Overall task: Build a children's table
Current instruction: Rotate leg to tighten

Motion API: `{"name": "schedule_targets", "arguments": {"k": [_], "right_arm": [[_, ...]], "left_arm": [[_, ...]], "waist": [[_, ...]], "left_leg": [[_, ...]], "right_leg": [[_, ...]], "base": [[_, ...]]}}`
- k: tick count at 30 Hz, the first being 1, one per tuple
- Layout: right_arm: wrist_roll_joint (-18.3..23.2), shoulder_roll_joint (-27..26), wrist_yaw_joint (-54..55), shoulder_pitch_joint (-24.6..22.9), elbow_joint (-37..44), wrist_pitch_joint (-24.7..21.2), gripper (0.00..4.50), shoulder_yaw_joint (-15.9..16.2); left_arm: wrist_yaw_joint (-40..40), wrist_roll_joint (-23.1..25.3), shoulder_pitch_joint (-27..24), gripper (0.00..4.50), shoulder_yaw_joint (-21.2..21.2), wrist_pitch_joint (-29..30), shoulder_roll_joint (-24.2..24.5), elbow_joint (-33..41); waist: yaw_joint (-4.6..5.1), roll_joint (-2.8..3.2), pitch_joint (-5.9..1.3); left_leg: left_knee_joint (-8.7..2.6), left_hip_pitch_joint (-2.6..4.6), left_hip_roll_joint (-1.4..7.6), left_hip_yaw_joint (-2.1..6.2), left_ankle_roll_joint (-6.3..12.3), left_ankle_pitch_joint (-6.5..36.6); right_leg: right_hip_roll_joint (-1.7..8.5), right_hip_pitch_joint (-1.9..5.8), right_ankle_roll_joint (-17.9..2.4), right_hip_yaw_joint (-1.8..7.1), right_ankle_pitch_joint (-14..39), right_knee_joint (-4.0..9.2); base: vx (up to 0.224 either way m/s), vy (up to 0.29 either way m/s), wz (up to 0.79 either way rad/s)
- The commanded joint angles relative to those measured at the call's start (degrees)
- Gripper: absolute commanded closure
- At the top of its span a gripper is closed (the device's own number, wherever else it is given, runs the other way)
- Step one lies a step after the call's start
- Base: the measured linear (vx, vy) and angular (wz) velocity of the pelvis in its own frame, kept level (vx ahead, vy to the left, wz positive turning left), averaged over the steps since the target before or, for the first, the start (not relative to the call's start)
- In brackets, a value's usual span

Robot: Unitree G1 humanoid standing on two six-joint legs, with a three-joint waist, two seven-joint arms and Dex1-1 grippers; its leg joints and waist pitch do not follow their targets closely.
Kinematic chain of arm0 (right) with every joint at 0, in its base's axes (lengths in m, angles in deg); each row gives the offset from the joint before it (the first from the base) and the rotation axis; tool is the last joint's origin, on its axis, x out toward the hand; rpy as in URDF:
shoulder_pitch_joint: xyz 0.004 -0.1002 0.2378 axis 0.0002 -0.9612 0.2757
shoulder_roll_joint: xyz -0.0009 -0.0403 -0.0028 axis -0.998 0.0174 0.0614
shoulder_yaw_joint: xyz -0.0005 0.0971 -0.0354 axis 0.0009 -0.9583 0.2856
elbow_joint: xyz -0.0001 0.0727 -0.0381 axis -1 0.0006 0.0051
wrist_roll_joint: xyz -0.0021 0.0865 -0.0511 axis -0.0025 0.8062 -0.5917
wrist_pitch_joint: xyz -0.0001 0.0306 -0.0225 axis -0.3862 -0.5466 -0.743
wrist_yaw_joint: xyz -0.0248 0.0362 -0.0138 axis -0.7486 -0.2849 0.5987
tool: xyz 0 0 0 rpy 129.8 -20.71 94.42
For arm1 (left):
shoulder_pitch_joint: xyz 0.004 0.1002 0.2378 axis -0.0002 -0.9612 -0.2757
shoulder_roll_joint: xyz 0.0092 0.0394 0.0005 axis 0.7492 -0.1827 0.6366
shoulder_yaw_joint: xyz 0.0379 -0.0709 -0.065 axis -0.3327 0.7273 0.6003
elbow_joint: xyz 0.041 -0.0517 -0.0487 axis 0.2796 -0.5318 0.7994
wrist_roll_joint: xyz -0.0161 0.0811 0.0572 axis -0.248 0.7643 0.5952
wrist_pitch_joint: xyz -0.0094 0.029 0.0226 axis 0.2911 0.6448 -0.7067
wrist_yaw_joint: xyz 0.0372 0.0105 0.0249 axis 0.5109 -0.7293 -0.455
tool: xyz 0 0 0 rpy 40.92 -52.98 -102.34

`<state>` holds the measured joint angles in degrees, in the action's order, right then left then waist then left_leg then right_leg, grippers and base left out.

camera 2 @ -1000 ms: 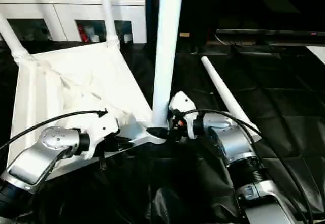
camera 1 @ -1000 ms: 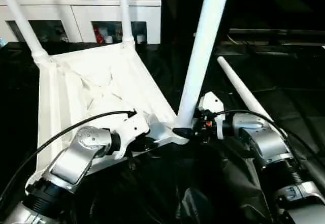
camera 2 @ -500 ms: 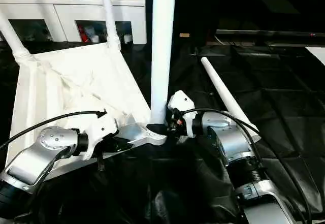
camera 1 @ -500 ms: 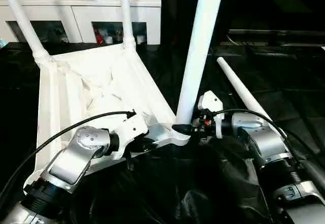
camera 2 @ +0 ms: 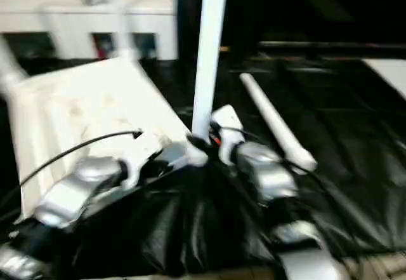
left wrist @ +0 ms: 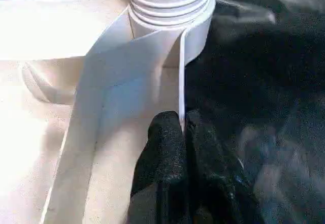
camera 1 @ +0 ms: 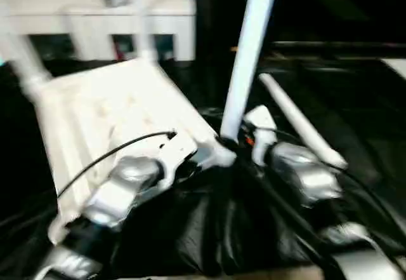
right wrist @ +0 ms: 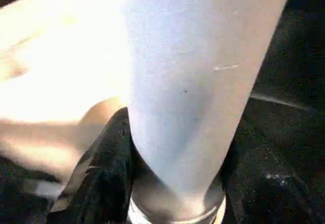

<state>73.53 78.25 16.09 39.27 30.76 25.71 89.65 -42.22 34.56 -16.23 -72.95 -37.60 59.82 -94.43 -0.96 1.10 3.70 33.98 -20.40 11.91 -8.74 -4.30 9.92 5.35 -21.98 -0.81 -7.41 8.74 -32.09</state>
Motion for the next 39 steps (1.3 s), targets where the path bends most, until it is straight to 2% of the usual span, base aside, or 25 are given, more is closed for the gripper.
{"name": "schedule_targets", "arguments": {"k": [1, 2, 3, 4, 5, 6, 7, 8, 9, 10, 11, 12, 13, 15, 20, 22, 24, 25, 26, 30, 31, 32, 36, 37, 39], "right_arm": [[0.1, -4.1, 5.6, -0.6, -8.0, -4.7, 2.5, 0.2], [0.2, -5.4, 7.3, 0.8, -9.5, -4.3, 2.5, -0.3], [0.2, -6.1, 8.2, 1.7, -10.4, -3.9, 2.5, -0.5], [0.2, -6.9, 8.8, 2.7, -11.5, -3.6, 2.5, -1.0], [0.1, -7.0, 8.9, 2.8, -11.7, -3.6, 2.5, -1.0], [-0.1, -7.8, 9.4, 3.9, -12.8, -3.2, 2.5, -1.1], [-0.2, -7.9, 9.3, 4.1, -13.1, -3.1, 2.5, -1.0], [-0.2, -8.0, 9.3, 4.2, -13.2, -3.1, 2.5, -1.0], [-0.4, -8.2, 9.4, 4.6, -13.9, -2.9, 2.5, -1.0], [-0.5, -8.2, 9.4, 4.6, -14.0, -2.8, 2.5, -1.0], [-1.4, -8.1, 9.2, 4.9, -14.8, -2.1, 2.5, -0.4], [-1.5, -8.1, 9.2, 5.0, -14.9, -2.0, 2.5, -0.4], [-2.2, -8.2, 9.0, 5.4, -15.8, -1.4, 2.5, -0.3], [-2.4, -8.3, 8.7, 5.6, -16.3, -1.2, 2.5, -0.4], [-4.4, -7.7, 7.0, 6.0, -17.1, 0.9, 2.5, 1.5], [-3.8, -7.3, 5.0, 6.1, -16.5, 2.2, 1.8, 1.1], [-3.5, -6.9, 3.8, 6.3, -15.9, 2.8, 1.8, 0.9], [-3.6, -6.6, 2.9, 6.5, -15.5, 3.5, 1.74, 1.0], [-3.6, -6.5, 2.8, 6.6, -15.4, 3.7, 1.46, 1.0], [-2.7, -4.7, -2.1, 5.9, -12.1, 4.9, 1.32, 1.0], [-2.7, -4.3, -2.7, 5.8, -11.5, 5.0, 1.21, 1.1], [-2.5, -3.7, -4.3, 5.5, -10.5, 5.4, 1.07, 1.1], [-2.7, -1.2, -9.9, 3.9, -6.2, 5.9, 0.75, 2.9], [-2.6, -0.6, -11.2, 3.5, -5.3, 5.9, 0.75, 3.3], [-2.7, 1.6, -15.4, 2.2, -2.6, 5.7, 0.75, 4.5]], "left_arm": [[-4.0, -0.2, 4.6, 4.5, 2.1, -0.4, -3.5, 1.9], [-4.5, 0.2, 5.1, 4.5, 1.7, 0.1, -4.3, 1.7], [-4.6, 0.5, 5.4, 4.5, 1.4, 0.3, -4.7, 1.7], [-4.8, 1.0, 5.7, 4.5, 1.1, 0.6, -5.0, 1.5], [-4.9, 1.1, 5.8, 4.5, 1.1, 0.6, -5.0, 1.5], [-5.2, 1.6, 6.1, 4.5, 0.7, 0.9, -5.1, 1.4], [-5.2, 1.8, 6.1, 4.5, 0.4, 0.9, -4.9, 1.4], [-5.2, 1.9, 6.1, 4.5, 0.3, 0.9, -4.8, 1.4], [-5.2, 2.1, 6.1, 4.5, -0.1, 0.9, -4.4, 1.5], [-5.2, 2.2, 6.1, 4.5, -0.2, 0.8, -4.3, 1.6], [-5.1, 2.2, 5.8, 4.5, -0.2, 0.7, -4.0, 1.8], [-5.1, 2.2, 5.8, 4.5, -0.2, 0.7, -4.0, 1.8], [-4.8, 2.4, 5.7, 4.5, -0.2, 0.6, -3.8, 1.9], [-4.5, 2.5, 5.5, 4.5, -0.3, 0.5, -3.6, 2.1], [-2.9, 2.4, 4.9, 4.5, -0.5, -0.5, -2.4, 2.9], [-1.5, 2.0, 4.5, 4.5, -0.7, -2.0, -1.5, 3.3], [-0.3, 1.6, 4.1, 4.5, -0.8, -2.9, -0.7, 3.7], [0.6, 1.5, 3.9, 4.5, -0.9, -3.7, -0.2, 4.1], [0.9, 1.4, 3.9, 4.5, -1.0, -4.1, 0.0, 4.1], [3.4, 0.6, 2.4, 4.5, -1.3, -5.1, 1.4, 6.2], [3.7, 0.5, 2.2, 4.5, -1.3, -5.2, 1.6, 6.4], [4.2, 0.3, 1.8, 4.5, -1.4, -5.4, 2.0, 6.8], [5.9, -0.4, 0.8, 4.5, -1.4, -6.1, 3.3, 7.7], [6.3, -0.4, 0.6, 4.5, -1.5, -6.3, 3.6, 7.8], [7.8, -0.8, 0.1, 4.5, -1.6, -7.2, 4.9, 8.3]], "waist": [[1.36, 1.46, -2.51], [1.64, 1.93, -2.36], [1.04, 2.9, -2.42], [-0.94, 2.63, -2.03], [0.02, -1.14, -2.48], [-0.82, -0.45, -2.62], [-0.86, -1.69, -2.38], [-1.37, -1.3, -2.79], [-1.72, -0.44, -3.13], [-1.81, 0.22, -3.71], [-1.76, 0.8, -3.72], [-1.48, 0.59, -3.39], [-1.33, 0.47, -3.23], [-1.18, 0.61, -3.28], [-0.86, 0.73, -3.4], [-0.81, 0.83, -3.44], [-0.85, 0.85, -3.55], [-1.01, 0.83, -3.63], [-1.11, 0.79, -3.7], [-1.27, 0.8, -3.83], [-1.64, 0.88, -4.09], [-1.75, 0.91, -4.32], [-2.47, 1.07, -4.95], [-2.57, 0.93, -5.1], [-2.69, 0.9, -5.03]], "left_leg": [[-4.59, 1.88, 1.05, 1.42, -1.56, 36.0], [-5.49, 1.58, 1.8, 1.91, -1.65, 39.1], [-9.21, -1.19, 4.37, 2.87, -2.24, 46.2], [-11.72, -1.67, 4.98, 1.57, -2.4, 50.3], [-6.58, 2.4, 1.45, 0.47, -1.93, 43.0], [-3.06, 4.33, -0.63, 0.45, -3.02, 37.0], [0.9, 2.86, -1.6, 0.37, -0.92, 23.4], [-0.45, 0.45, -1.07, 0.93, -0.61, 18.2], [-3.19, -2.08, -0.1, 1.27, -1.5, 14.6], [-3.54, -1.87, 0.21, 1.43, -1.97, 14.4], [-3.85, -1.02, 0.66, 1.46, -2.35, 16.5], [-3.97, -0.77, 0.53, 1.35, -2.48, 19.3], [-3.93, -0.48, 0.42, 1.28, -2.4, 22.0], [-3.94, -0.24, 0.44, 1.36, -2.13, 23.3], [-4.28, -0.37, 0.62, 1.45, -1.96, 23.9], [-4.46, -0.6, 0.73, 1.49, -1.81, 23.6], [-4.42, -0.46, 0.74, 1.4, -1.65, 23.5], [-4.34, -0.26, 0.78, 1.25, -1.51, 22.7], [-4.35, -0.26, 0.89, 1.17, -1.33, 21.7], [-4.36, -0.54, 1.07, 0.88, -0.8, 19.1], [-4.21, -0.37, 1.19, 0.76, -0.48, 17.2], [-4.06, -0.46, 1.24, 0.62, 0.04, 14.5], [-3.47, -0.81, 1.18, 0.23, 1.73, 6.1], [-3.29, -0.91, 1.09, 0.15, 2.5, 4.3], [-3.25, -0.87, 1.06, 0.0, 3.27, 4.6]], "right_leg": [[2.15, 1.84, -0.2, -1.39, 38.3, 7.08], [1.84, 2.63, -0.6, -1.79, 35.2, 6.17], [1.38, 6.12, -3.1, -0.19, 22.5, -1.88], [0.67, 5.2, -4.4, 1.84, 12.5, -6.33], [1.9, 0.94, -3.7, 4.61, 28.1, -0.33], [4.58, -1.54, -4.0, 4.44, 41.7, 3.65], [6.72, -1.21, -0.8, 4.37, 55.6, 6.59], [7.11, 1.52, -0.2, 4.29, 54.7, 5.49], [5.26, 2.94, -0.7, 3.4, 45.4, 4.0], [4.38, 2.78, -1.6, 3.09, 39.6, 3.44], [3.56, 1.94, -4.8, 3.02, 30.7, 2.93], [3.07, 1.76, -6.7, 2.95, 28.6, 2.73], [3.1, 1.63, -7.0, 2.81, 30.5, 2.95], [3.27, 1.66, -6.7, 2.74, 32.2, 3.19], [3.21, 1.89, -7.3, 2.86, 29.6, 3.1], [3.28, 2.12, -7.8, 2.89, 28.3, 2.91], [3.29, 2.07, -8.2, 3.01, 27.5, 2.9], [3.29, 1.93, -8.9, 3.2, 26.2, 2.85], [3.29, 1.97, -9.7, 3.37, 24.4, 2.53], [3.2, 2.25, -11.0, 3.52, 20.8, 1.99], [3.26, 2.28, -11.6, 3.7, 18.2, 1.82], [3.15, 2.34, -12.8, 3.88, 14.0, 1.26], [2.8, 2.86, -15.0, 3.92, 2.4, -0.32], [2.69, 2.94, -15.5, 3.92, -0.4, -0.59], [2.61, 2.83, -16.0, 3.92, -1.0, -0.62]], "base": [[-0.051, 0.025, -0.11], [-0.072, 0.019, -0.12], [-0.072, 0.019, -0.12], [-0.085, -0.015, -0.01], [0.02, -0.077, 0.09], [0.02, -0.077, 0.09], [0.04, -0.092, -0.15], [0.031, -0.034, -0.36], [0.031, -0.034, -0.36], [0.057, 0.0, -0.23], [0.0, 0.0, 0.0], [0.0, 0.0, 0.0], [0.0, 0.0, 0.0], [0.0, 0.0, 0.0], [0.0, 0.0, 0.0], [0.0, 0.0, 0.0], [0.0, 0.0, 0.0], [0.0, 0.0, 0.0], [0.0, 0.0, 0.0], [0.0, 0.0, 0.0], [0.0, 0.0, 0.0], [0.059, 0.001, 0.05], [0.028, 0.003, 0.01], [0.0, 0.0, 0.0], [0.0, 0.0, 0.0]]}}
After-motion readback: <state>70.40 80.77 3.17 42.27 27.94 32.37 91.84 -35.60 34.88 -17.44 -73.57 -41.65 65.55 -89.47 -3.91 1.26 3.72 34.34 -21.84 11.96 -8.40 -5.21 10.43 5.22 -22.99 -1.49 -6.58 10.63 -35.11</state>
